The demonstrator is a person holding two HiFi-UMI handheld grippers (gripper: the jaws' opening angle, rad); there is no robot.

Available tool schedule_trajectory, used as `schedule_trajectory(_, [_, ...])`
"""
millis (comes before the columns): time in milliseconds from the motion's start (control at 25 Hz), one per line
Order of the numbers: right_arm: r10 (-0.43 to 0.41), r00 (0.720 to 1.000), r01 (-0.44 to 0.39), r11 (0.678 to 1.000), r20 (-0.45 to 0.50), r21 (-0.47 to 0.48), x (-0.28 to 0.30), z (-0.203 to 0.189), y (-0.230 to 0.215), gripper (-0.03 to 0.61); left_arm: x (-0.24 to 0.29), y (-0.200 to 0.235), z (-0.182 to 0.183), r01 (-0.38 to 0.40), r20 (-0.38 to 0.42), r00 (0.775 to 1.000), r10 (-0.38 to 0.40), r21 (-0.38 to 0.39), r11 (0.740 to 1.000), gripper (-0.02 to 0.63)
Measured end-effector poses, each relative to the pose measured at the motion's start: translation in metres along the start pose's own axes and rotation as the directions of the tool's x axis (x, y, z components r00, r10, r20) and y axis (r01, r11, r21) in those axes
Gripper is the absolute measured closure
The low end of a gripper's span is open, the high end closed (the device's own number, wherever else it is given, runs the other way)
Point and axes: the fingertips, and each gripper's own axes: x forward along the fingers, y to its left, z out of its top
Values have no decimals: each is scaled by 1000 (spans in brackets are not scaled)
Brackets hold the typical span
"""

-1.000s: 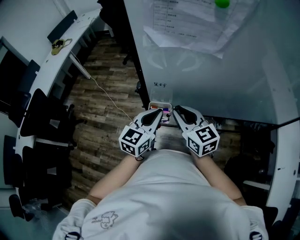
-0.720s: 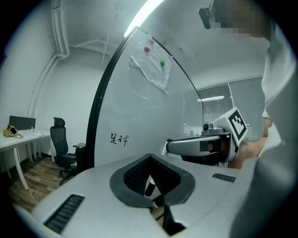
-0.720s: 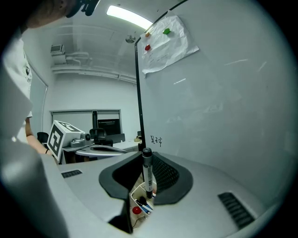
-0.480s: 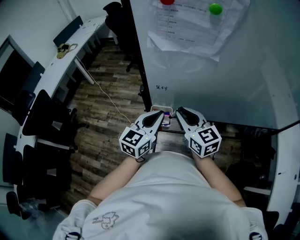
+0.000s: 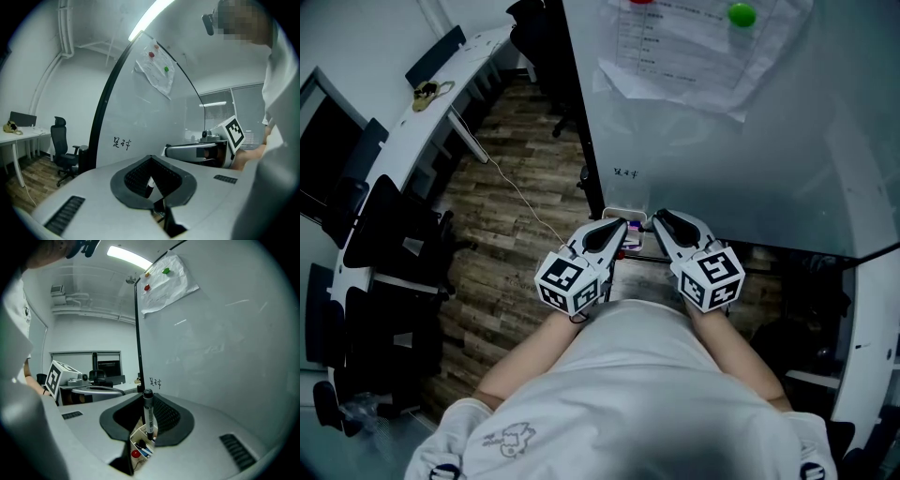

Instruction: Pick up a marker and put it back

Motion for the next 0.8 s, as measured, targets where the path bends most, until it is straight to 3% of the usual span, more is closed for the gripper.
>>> schedule_trajectory(360, [-18,1000,18,999,-19,32,10,-7,-15,504,6,17,-3,-23,14,1000,23,-15,1000,609])
schedule_trajectory(800, [-16,998,20,998,-54,66,33,-20,-30,503,24,42,-30,-52,-96,994,47,-54,997,609])
